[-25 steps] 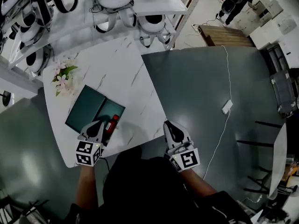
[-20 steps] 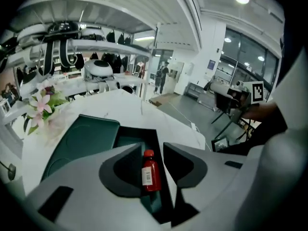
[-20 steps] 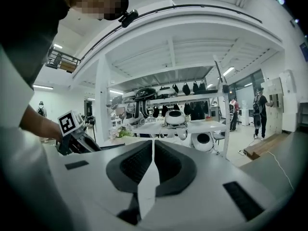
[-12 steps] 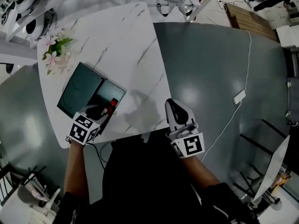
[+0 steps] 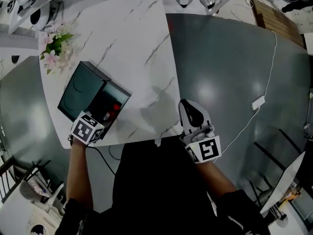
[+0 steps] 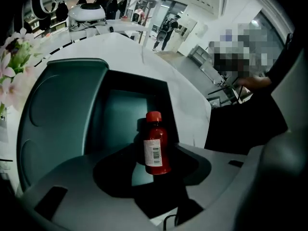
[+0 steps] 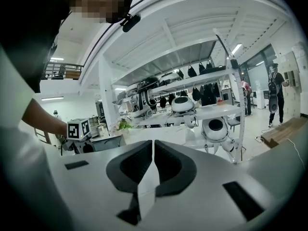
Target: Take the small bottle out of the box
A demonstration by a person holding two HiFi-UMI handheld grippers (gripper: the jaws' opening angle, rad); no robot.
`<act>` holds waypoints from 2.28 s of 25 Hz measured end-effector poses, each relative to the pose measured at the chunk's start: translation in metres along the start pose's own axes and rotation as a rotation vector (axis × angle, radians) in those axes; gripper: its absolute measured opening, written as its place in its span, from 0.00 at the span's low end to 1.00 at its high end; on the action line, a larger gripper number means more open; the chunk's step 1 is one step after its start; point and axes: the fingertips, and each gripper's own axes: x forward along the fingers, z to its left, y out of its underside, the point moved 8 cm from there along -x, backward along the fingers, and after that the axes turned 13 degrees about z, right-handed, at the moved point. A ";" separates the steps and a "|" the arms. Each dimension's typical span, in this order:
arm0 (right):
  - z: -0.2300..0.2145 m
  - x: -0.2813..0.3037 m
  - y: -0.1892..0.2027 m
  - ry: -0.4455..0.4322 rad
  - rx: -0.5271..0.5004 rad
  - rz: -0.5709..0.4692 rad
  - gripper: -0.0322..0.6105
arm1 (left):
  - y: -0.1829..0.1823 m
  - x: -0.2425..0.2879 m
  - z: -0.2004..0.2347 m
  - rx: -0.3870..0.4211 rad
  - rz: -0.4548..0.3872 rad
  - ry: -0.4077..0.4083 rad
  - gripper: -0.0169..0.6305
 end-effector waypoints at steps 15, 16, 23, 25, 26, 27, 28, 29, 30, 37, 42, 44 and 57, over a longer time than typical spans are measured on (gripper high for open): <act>-0.006 0.005 0.016 -0.011 0.006 0.030 0.11 | -0.010 0.012 0.000 -0.056 0.039 -0.070 0.45; -0.005 0.005 0.016 -0.012 0.005 0.030 0.11 | -0.012 0.016 -0.001 -0.041 0.044 -0.109 0.44; -0.006 -0.002 0.022 0.001 0.011 0.045 0.11 | -0.028 0.017 -0.008 0.032 0.063 -0.240 0.37; -0.008 -0.001 0.024 0.012 0.017 0.046 0.11 | -0.028 0.018 -0.007 0.020 0.042 -0.233 0.37; -0.008 0.000 0.023 0.017 0.019 0.040 0.11 | -0.027 0.018 -0.006 0.016 0.029 -0.235 0.37; -0.007 0.001 0.022 0.023 0.019 0.033 0.11 | -0.026 0.018 -0.006 0.013 0.013 -0.236 0.37; -0.007 0.002 0.021 0.029 0.019 0.025 0.11 | -0.025 0.018 -0.006 0.012 -0.003 -0.238 0.36; -0.005 0.003 0.019 0.035 0.017 0.017 0.11 | -0.024 0.017 -0.006 0.013 -0.020 -0.240 0.36; -0.003 0.003 0.017 0.040 0.014 0.008 0.11 | -0.022 0.015 -0.007 0.016 -0.038 -0.244 0.36; 0.027 -0.004 -0.005 0.088 -0.056 -0.044 0.11 | -0.009 -0.059 -0.014 0.010 -0.418 -0.201 0.36; 0.053 -0.017 -0.032 0.154 -0.115 -0.133 0.11 | 0.006 -0.128 -0.024 0.061 -0.777 -0.197 0.36; 0.062 -0.027 -0.042 0.174 -0.106 -0.171 0.11 | 0.012 -0.146 -0.032 0.101 -0.884 -0.206 0.36; 0.092 -0.102 -0.071 0.229 -0.155 -0.296 0.11 | 0.045 -0.179 -0.088 0.087 -1.480 -0.081 0.36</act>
